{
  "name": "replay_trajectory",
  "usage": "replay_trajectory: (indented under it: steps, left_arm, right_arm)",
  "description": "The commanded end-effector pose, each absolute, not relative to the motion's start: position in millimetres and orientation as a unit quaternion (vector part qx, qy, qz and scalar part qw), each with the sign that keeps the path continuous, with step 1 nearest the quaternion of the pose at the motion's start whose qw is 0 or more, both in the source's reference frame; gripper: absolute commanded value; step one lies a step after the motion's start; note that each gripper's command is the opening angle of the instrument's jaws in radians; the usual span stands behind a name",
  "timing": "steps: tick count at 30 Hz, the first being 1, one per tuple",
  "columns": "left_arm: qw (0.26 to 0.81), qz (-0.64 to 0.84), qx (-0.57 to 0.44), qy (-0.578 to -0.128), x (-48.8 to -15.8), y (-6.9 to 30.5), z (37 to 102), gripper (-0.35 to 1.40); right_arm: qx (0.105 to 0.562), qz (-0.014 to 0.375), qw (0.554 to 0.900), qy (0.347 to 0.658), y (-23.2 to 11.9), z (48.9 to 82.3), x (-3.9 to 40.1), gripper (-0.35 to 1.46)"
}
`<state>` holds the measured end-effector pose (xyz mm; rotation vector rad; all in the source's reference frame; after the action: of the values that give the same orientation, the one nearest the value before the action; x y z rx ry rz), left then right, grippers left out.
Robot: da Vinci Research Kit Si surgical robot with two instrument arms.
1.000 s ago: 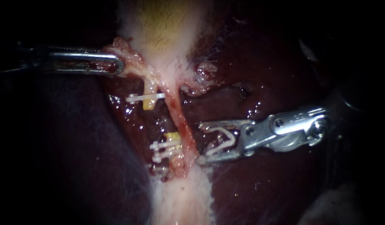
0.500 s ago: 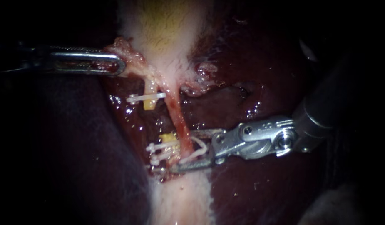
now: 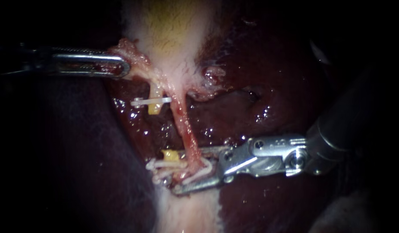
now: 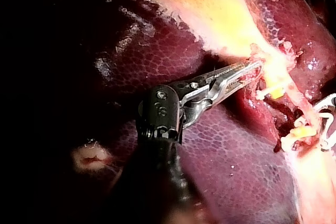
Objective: Clipping first clip right tube
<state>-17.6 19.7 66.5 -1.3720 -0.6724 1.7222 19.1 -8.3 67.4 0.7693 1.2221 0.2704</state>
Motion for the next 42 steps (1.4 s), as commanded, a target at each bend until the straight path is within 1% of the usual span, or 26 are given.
replay_trajectory:
  steps: [1,5,15,20,23,30,32,35,38,40,42]
  left_arm:
    - [0.407,0.683,-0.544,-0.267,-17.5,19.7,66.5,-0.35]
    - [0.407,0.683,-0.544,-0.267,-17.5,19.7,66.5,-0.35]
    - [0.407,0.683,-0.544,-0.267,-17.5,19.7,66.5,-0.35]
    - [0.407,0.683,-0.544,-0.267,-17.5,19.7,66.5,-0.35]
    - [0.407,0.683,-0.544,-0.267,-17.5,19.7,66.5,-0.35]
    - [0.407,0.683,-0.544,-0.267,-17.5,19.8,66.5,-0.35]
    - [0.407,0.683,-0.544,-0.267,-17.5,19.8,66.5,-0.35]
    - [0.407,0.683,-0.544,-0.267,-17.5,19.7,66.5,-0.35]
    - [0.407,0.683,-0.544,-0.267,-17.5,19.7,66.5,-0.35]
    - [0.407,0.683,-0.544,-0.267,-17.5,19.7,66.5,-0.35]
    - [0.407,0.683,-0.544,-0.267,-17.5,19.7,66.5,-0.35]
  right_arm:
    - [0.355,0.125,0.74,0.557,-8.5,67.0,19.2,0.49]
    - [0.364,0.118,0.734,0.561,-8.9,66.2,19.3,0.47]
    - [0.366,0.116,0.734,0.561,-9.1,66.1,19.1,0.46]
    - [0.373,0.125,0.732,0.556,-9.0,66.1,19.0,0.41]
    - [0.381,0.135,0.73,0.55,-8.9,66.1,18.8,0.32]
    - [0.387,0.142,0.729,0.546,-8.1,66.2,18.4,0.18]
    - [0.389,0.141,0.729,0.546,-7.9,66.4,18.3,0.11]
    - [0.389,0.14,0.73,0.545,-7.6,66.6,17.9,-0.06]
    - [0.396,0.147,0.728,0.541,-7.1,66.3,17.4,-0.31]
    - [0.408,0.163,0.724,0.531,-6.5,65.6,17.3,-0.35]
    - [0.41,0.164,0.723,0.531,-6.0,65.1,17.3,-0.35]
